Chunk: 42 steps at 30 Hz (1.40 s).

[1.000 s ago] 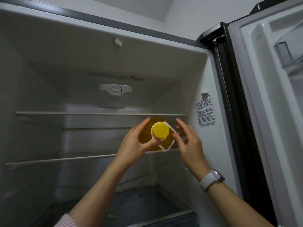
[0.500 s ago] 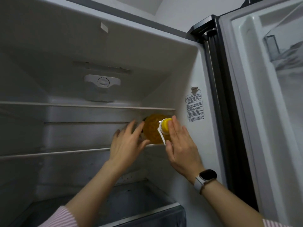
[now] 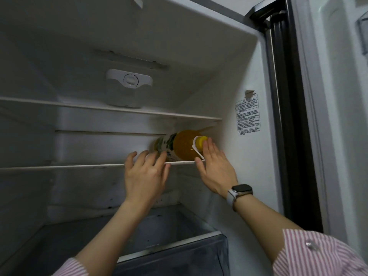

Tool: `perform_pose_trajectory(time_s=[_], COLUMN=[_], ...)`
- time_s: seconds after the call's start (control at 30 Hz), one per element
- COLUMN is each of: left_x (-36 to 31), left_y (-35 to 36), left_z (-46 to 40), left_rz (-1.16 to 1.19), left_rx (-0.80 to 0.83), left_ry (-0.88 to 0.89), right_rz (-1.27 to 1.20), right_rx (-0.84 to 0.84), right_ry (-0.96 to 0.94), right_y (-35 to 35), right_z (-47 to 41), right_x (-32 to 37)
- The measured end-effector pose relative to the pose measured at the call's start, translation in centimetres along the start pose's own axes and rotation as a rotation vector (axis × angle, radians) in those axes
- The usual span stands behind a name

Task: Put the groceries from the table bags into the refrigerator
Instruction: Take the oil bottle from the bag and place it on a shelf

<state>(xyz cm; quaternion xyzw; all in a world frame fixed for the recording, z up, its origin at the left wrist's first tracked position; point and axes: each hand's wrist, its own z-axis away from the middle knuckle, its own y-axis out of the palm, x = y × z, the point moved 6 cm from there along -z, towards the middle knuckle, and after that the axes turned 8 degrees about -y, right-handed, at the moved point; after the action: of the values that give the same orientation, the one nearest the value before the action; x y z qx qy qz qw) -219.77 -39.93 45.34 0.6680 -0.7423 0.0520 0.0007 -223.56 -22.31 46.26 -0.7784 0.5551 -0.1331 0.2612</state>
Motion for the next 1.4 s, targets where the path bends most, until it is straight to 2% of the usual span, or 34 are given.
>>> perform_pose_trajectory(time_s=[0.13, 0.23, 0.4, 0.53, 0.63, 0.77, 0.87, 1.03, 1.2, 1.33, 1.4], left_x=[0.0, 0.3, 0.3, 0.1, -0.1, -1.1, -1.8, -2.7, -2.7, -0.7, 0.7], left_y=[0.0, 0.0, -0.5, -2.6, -5.2, -10.4, -15.0, -23.1, -34.8, -45.8, -51.5], left_z=[0.1, 0.2, 0.5, 1.9, 4.3, 8.8, 13.9, 26.8, 38.7, 46.6, 50.1], left_rz=[0.003, -0.028, -0.001, 0.029, 0.071, 0.073, 0.046, 0.011, -0.111, -0.279, -0.356], left_rx=[0.066, 0.135, 0.322, 0.397, 0.548, 0.599, 0.555, 0.784, 1.011, 1.088, 1.147], left_ry=[-0.01, -0.01, -0.033, -0.018, -0.092, -0.207, -0.232, -0.392, -0.55, -0.66, -0.753], right_rz=[-0.002, -0.026, -0.11, -0.19, -0.304, -0.439, -0.53, -0.628, -0.766, -0.785, -0.797], right_rx=[0.126, 0.152, 0.096, 0.093, 0.1, 0.089, 0.128, 0.362, 0.577, 0.806, 0.858], right_ry=[0.016, 0.019, 0.036, 0.105, 0.126, 0.09, 0.054, -0.022, -0.011, -0.149, -0.254], right_y=[0.0, -0.2, -0.7, -2.1, -3.3, -4.5, -4.5, -3.8, -4.8, -6.3, -7.6], right_z=[-0.3, -0.1, 2.3, 5.7, 8.8, 14.7, 21.0, 34.1, 47.5, 55.8, 58.8], right_x=[-0.3, -0.1, 1.0, 2.5, 4.2, 7.3, 9.6, 14.1, 20.9, 28.3, 32.8])
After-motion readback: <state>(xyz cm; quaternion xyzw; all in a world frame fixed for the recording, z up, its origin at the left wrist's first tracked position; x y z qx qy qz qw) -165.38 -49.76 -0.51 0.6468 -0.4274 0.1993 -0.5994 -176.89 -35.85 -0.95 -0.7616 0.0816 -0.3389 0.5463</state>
